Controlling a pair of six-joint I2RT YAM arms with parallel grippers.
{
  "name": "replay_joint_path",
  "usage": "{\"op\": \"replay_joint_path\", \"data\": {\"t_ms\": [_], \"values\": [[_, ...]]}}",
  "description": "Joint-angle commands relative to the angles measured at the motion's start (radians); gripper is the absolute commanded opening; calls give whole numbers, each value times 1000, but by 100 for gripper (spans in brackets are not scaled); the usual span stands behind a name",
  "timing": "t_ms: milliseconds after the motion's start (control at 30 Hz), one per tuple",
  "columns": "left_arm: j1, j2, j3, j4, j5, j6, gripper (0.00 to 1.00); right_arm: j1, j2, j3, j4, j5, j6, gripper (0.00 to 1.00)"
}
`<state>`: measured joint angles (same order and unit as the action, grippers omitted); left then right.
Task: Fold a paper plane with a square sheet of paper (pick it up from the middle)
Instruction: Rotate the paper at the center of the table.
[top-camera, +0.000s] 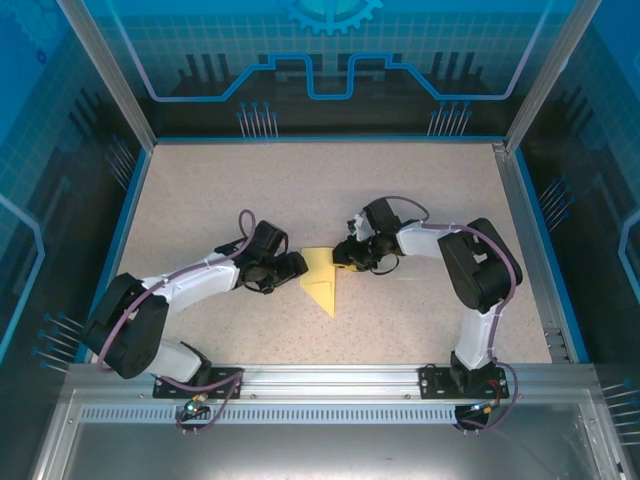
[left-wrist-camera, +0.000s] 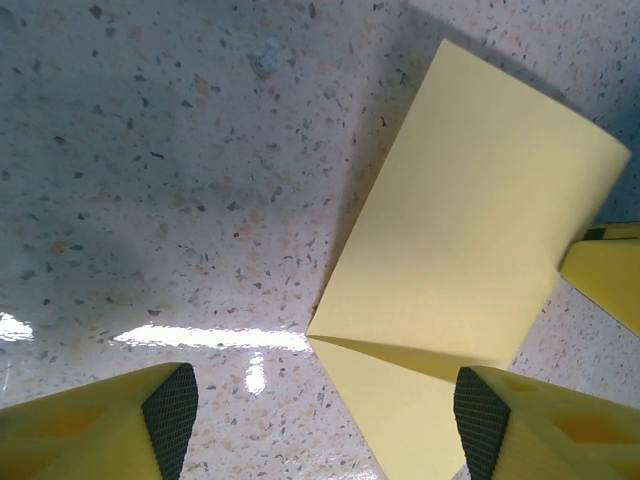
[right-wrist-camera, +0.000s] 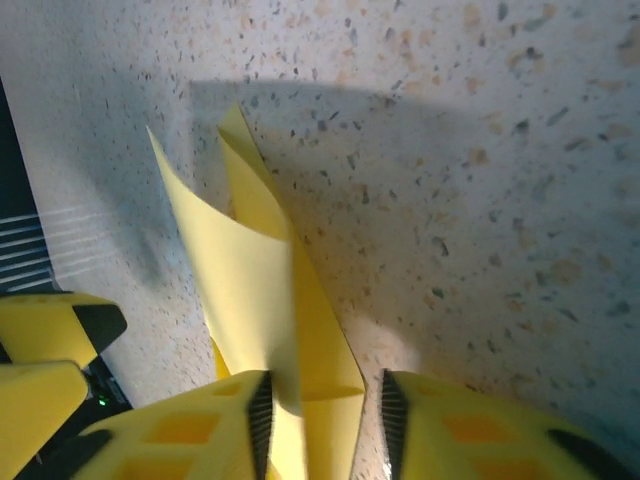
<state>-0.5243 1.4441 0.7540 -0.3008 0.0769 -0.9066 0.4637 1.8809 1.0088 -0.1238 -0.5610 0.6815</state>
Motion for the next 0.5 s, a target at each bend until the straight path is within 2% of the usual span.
{"op": "replay_joint_path", "data": {"t_ms": [0,100,233,467], "values": [[9,12,32,2,29,27,72,-11,-85,-9,-39,57,-13,46],[7,-3,22,3,2,22,71,-8,-158,-11,-114,117,-43,48],[8,-29,13,3,-44,14,71,23,-226,-14,-153,95,-73,33],[14,-31,15,-15,-81,-12,71,164,-217,9,-201,53,-89,18]]}}
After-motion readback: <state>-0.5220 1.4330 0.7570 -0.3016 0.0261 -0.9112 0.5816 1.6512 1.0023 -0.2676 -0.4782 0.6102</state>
